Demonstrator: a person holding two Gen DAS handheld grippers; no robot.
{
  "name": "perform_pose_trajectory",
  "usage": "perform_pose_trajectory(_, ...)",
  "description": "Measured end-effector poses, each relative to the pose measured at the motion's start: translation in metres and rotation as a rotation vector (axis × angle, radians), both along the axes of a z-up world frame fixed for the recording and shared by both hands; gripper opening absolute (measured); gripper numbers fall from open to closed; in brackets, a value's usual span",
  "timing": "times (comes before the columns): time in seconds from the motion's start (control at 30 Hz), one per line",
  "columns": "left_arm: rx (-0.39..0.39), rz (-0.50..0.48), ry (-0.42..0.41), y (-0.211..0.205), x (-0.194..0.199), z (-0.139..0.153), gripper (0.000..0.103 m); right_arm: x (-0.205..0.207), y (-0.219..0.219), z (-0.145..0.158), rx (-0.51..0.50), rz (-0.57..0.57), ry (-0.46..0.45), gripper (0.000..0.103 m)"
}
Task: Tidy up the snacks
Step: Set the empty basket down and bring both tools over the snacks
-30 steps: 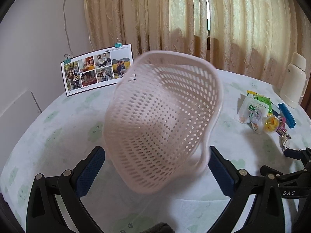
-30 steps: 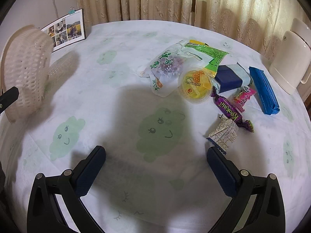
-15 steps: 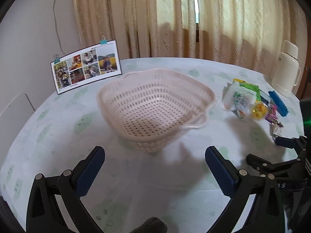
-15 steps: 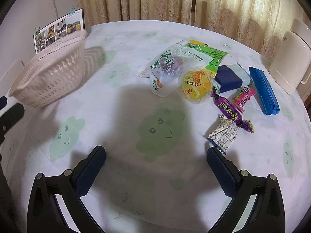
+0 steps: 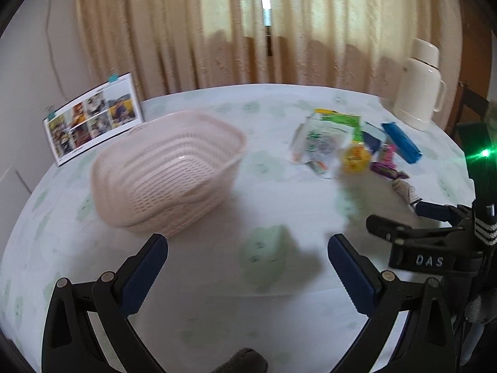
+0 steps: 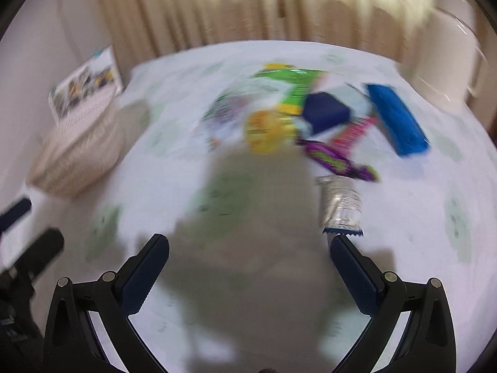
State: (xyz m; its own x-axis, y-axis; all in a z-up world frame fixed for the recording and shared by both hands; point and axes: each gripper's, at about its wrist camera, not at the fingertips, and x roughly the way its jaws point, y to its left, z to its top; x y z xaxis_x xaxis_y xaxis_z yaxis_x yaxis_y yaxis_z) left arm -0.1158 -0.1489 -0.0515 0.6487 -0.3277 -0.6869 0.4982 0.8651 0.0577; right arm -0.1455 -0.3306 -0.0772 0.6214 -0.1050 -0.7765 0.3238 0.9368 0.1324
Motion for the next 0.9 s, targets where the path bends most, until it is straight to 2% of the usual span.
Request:
perform_pose_trajectory(0.2, 0.005, -0.072, 0.018, -0.041, 0.001, 0.004, 0.103, -0.026, -0.032, 0.005, -0.075, -0.182, -0.008, 0.103)
perform_pose_trajectory(0.33, 0.022, -0.11, 0.042, -0.068, 0.006, 0.0, 0.103, -0.031, -0.044, 0.011, -0.126, -0.25, -0.017, 0.103)
perform_pose_trajectory(0.43, 0.047, -0.142, 0.081, -0.088, 0.013, -0.01, 0.103, -0.034, -0.044, 0.015, -0.232, -0.295, -0.003, 0.103)
perform_pose_trajectory(0.5, 0.059, -0.164, 0.095, -0.1, 0.016, -0.018, 0.103, -0.03, -0.044, 0.012, -0.301, -0.317, 0.037, 0.103)
perform_pose_trajectory(0.6, 0.097, -0.18, 0.129, -0.112, 0.022, -0.034, 0.102, -0.029, -0.054, 0.004, -0.282, -0.324, 0.09, 0.103)
perform_pose_trajectory(0.63, 0.1, -0.177, 0.153, -0.113, 0.027, -0.039, 0.102, -0.027, -0.061, -0.001, -0.247, -0.329, 0.123, 0.103)
perform_pose_trajectory(0.73, 0.12, -0.16, 0.205, -0.116, 0.036, -0.052, 0.103, -0.033, -0.082, -0.006, -0.105, -0.335, 0.104, 0.103)
perform_pose_trajectory(0.8, 0.094, -0.16, 0.235, -0.113, 0.041, -0.054, 0.103, -0.032, -0.082, -0.008, -0.12, -0.331, 0.108, 0.103)
perform_pose_trajectory(0.9, 0.082, -0.162, 0.235, -0.112, 0.042, -0.057, 0.103, -0.034, -0.081, -0.011, -0.123, -0.327, 0.106, 0.103)
